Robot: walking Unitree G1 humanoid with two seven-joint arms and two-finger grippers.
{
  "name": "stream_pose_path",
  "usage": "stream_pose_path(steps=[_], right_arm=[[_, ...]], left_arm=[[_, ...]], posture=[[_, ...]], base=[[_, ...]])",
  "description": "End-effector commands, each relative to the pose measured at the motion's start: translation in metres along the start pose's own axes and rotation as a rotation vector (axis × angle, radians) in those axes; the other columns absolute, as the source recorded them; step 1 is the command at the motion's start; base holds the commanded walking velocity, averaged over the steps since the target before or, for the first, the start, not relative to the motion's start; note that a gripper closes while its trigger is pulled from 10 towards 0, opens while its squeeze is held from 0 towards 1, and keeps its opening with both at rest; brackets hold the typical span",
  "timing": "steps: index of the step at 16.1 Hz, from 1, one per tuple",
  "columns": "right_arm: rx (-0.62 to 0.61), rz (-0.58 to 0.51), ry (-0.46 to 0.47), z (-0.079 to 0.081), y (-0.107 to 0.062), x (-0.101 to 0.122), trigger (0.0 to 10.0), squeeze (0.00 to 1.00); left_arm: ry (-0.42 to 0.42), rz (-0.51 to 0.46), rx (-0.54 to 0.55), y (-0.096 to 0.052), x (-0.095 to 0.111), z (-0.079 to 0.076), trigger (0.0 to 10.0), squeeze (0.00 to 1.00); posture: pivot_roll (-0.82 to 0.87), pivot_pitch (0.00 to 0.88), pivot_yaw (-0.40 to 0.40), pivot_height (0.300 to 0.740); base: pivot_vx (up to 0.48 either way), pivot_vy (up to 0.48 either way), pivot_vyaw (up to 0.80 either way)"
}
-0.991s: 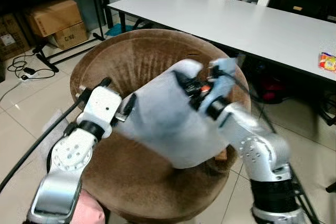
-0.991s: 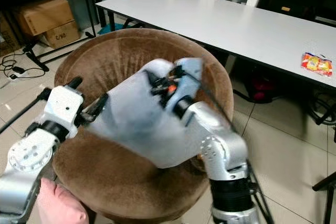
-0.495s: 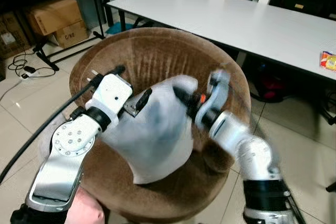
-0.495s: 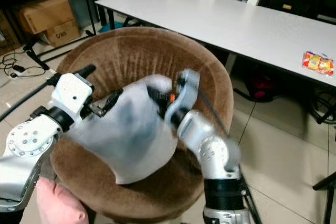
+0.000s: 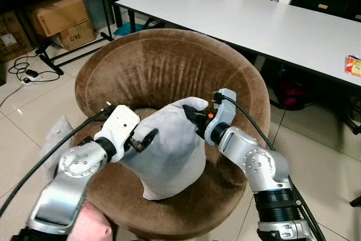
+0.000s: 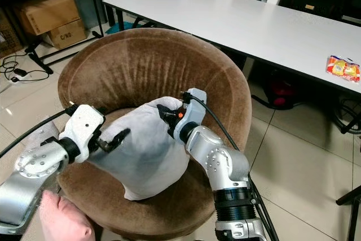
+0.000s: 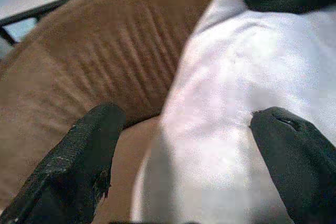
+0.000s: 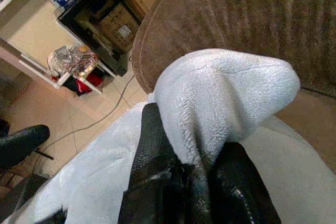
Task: Move the pillow to the sofa from floor
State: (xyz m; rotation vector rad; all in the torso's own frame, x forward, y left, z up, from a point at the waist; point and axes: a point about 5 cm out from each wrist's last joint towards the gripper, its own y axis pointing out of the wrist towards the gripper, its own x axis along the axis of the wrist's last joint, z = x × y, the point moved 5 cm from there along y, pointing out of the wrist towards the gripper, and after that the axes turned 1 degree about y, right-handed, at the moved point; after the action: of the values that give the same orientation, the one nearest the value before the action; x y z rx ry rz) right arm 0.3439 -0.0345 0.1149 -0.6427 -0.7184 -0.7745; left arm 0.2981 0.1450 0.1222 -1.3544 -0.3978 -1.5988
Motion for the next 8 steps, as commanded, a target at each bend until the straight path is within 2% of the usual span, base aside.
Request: stream_pose_path(steps=[1,2,3,4,6,7,8], right_arm=[[0.016,-0.025,-0.025,0.004,0.001,0.009,10.0,0.00],[0.019,-0.024,-0.035,0.005,0.002,0.009,10.0,0.00],[0.019,-0.023,-0.037,0.005,0.002,0.009,10.0,0.00],[0.023,-0.023,-0.041,0.006,0.002,0.009,10.0,0.00],[0.031,-0.025,-0.057,0.007,0.002,0.011,10.0,0.00],[0.036,-0.026,-0.062,0.007,0.003,0.011,10.0,0.00],[0.042,-0.026,-0.065,0.008,0.003,0.011,10.0,0.00]], left_arm=[[0.001,0.008,-0.065,-0.002,0.001,-0.008,10.0,1.00],[0.034,0.069,-0.104,-0.005,-0.009,-0.010,10.0,1.00],[0.035,0.088,-0.109,-0.006,-0.012,-0.010,10.0,1.00],[0.027,0.167,-0.122,-0.008,-0.026,-0.010,10.0,1.00],[-0.028,0.222,-0.121,-0.011,-0.038,-0.006,10.0,1.00],[-0.050,0.226,-0.131,-0.011,-0.040,-0.007,10.0,0.42],[-0.061,0.228,-0.156,-0.010,-0.042,-0.008,2.0,0.00]], posture=[[-0.01,0.000,-0.041,0.740],[-0.01,0.000,-0.039,0.740],[-0.01,0.000,-0.039,0.740],[-0.01,0.000,-0.035,0.740],[-0.01,0.000,-0.030,0.740],[-0.01,0.000,-0.030,0.740],[-0.01,0.000,-0.031,0.740]], base=[[0.000,0.000,0.00],[0.000,0.000,0.00],[0.000,0.000,0.00],[0.000,0.000,0.00],[0.000,0.000,0.00],[0.000,0.000,0.00],[0.000,0.000,0.00]])
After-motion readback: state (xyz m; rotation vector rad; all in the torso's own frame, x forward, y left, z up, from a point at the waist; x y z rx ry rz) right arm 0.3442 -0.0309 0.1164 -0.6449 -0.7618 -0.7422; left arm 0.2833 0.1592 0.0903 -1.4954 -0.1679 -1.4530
